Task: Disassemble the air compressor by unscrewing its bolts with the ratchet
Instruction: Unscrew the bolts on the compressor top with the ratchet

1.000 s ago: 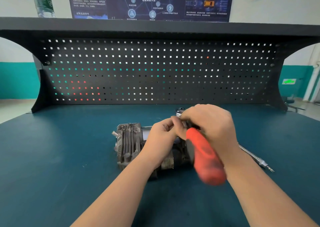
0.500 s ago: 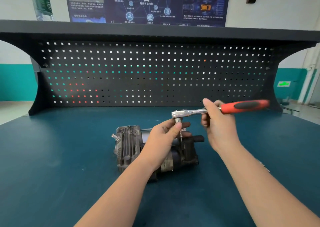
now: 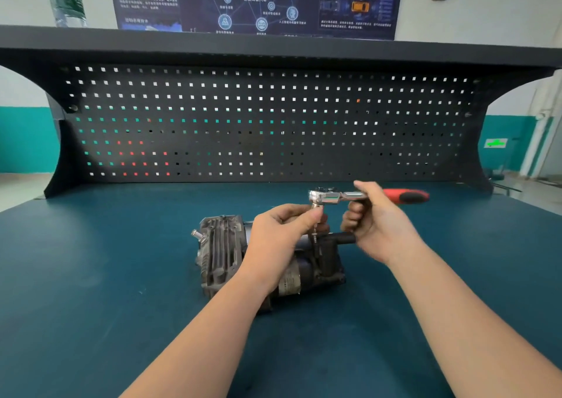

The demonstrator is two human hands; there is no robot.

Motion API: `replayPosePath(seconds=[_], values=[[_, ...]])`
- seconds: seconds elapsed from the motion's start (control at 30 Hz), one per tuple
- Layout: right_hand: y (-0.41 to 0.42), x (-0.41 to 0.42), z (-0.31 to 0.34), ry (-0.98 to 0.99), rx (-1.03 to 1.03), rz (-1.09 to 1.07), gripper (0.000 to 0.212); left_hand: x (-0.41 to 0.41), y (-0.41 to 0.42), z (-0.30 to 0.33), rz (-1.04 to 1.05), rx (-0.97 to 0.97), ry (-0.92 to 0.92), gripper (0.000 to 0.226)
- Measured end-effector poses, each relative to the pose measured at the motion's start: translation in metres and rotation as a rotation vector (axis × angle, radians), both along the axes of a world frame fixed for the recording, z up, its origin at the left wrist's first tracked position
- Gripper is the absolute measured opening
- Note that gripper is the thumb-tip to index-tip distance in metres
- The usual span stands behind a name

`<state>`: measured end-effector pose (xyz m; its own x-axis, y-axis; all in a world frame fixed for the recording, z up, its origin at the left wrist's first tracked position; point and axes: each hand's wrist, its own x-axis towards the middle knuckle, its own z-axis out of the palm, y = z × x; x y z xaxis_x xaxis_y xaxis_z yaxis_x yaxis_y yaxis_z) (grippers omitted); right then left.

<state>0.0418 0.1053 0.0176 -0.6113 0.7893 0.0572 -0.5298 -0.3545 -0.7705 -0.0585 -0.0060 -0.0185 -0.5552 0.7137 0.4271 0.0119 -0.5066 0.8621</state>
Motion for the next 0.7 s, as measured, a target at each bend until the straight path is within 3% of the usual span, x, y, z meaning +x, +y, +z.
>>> replayPosePath(seconds=[0.07,0.13,0.27,0.37,0.43,0.47,0.53,0.6,0.67,0.7], values=[[0.004,-0.006,-0.006,-0.052,-0.026,0.021,0.029,0.000,0.000,0.000,-0.028,-0.013,-0.003,0.033],[-0.001,-0.006,-0.002,-0.025,0.135,-0.140,0.028,-0.002,0.000,-0.001,-0.051,-0.053,-0.003,0.027],[-0.033,0.005,0.012,-0.070,1.006,-0.616,0.034,0.000,-0.003,0.004,-0.035,-0.095,0.060,0.020],[-0.061,0.010,0.011,-0.027,1.695,-0.798,0.036,0.004,-0.008,0.007,-0.001,-0.080,0.189,0.031],[-0.064,0.008,0.008,0.005,1.873,-0.848,0.038,0.005,-0.008,0.005,0.031,-0.058,0.232,0.034],[-0.062,0.009,0.007,0.006,1.811,-0.816,0.038,0.005,-0.008,0.005,0.046,-0.043,0.232,0.030],[-0.053,0.010,0.008,-0.026,1.413,-0.724,0.037,0.004,-0.005,0.003,0.018,-0.008,0.113,0.011],[-0.036,0.011,0.010,-0.051,0.862,-0.587,0.039,0.002,-0.002,0.001,0.003,0.018,-0.007,0.011],[-0.015,0.006,0.009,0.053,0.218,-0.199,0.034,-0.001,0.001,-0.001,0.003,0.030,-0.030,0.016],[-0.007,0.004,0.007,0.047,0.016,-0.048,0.032,0.000,0.001,-0.001,0.006,0.028,-0.013,0.018]])
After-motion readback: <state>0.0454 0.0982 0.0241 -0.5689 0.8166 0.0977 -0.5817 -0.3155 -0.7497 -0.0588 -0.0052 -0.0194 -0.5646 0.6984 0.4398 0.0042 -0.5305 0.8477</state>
